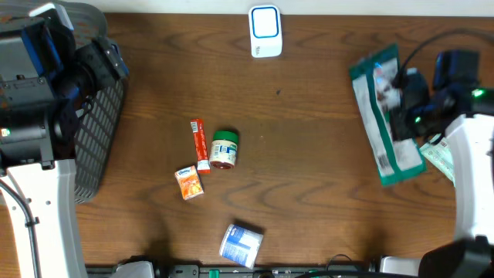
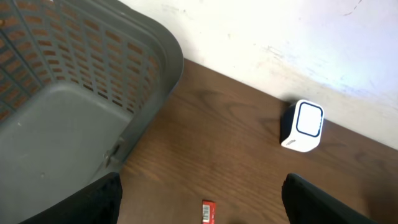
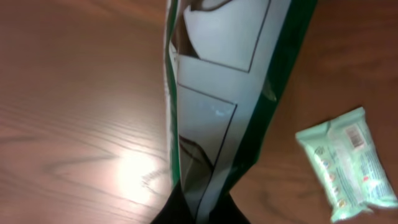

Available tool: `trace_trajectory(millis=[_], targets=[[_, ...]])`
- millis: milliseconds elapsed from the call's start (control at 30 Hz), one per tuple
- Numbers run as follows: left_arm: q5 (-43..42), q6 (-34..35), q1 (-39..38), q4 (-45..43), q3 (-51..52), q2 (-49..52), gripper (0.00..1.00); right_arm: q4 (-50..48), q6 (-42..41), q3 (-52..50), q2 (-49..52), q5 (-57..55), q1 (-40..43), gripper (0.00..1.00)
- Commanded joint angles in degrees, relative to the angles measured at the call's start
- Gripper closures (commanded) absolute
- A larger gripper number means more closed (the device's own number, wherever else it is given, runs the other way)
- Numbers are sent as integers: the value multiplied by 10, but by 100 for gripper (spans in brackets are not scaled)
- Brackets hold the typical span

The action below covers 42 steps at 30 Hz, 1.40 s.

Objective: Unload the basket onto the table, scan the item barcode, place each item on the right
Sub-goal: 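Carry the gloves packet right and lay it on the table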

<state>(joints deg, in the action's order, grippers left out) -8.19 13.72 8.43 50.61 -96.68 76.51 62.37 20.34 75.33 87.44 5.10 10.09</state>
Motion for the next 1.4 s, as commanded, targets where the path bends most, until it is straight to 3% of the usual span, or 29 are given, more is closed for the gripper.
trace_trajectory(millis=[0,267,467,533,567,600,633,1133,1200,1367], targets=[[3,1,2,0,-2,3,17,-73,-19,-86,0,-90,7,99],[3,1,2,0,-2,3,17,-253,-19,-207,15,-184,22,99],[3,1,2,0,-2,3,17,-302,-28,-228,37,-222,63,98],[3,1,2,0,-2,3,17,-305,-28,-228,39,-222,73,77],[3,1,2,0,-2,3,17,-308,-28,-227,39,-222,76,53],[3,1,2,0,-2,3,17,-311,-28,-227,39,-222,79,20],[3,1,2,0,-2,3,17,-313,-28,-226,38,-222,81,1],[3,1,2,0,-2,3,17,-179,-52,-110,18,-185,80,1],[3,1,2,0,-2,3,17,-192,-69,-109,18,-120,76,1],[3,1,2,0,-2,3,17,-192,-73,-104,15,160,71,1]])
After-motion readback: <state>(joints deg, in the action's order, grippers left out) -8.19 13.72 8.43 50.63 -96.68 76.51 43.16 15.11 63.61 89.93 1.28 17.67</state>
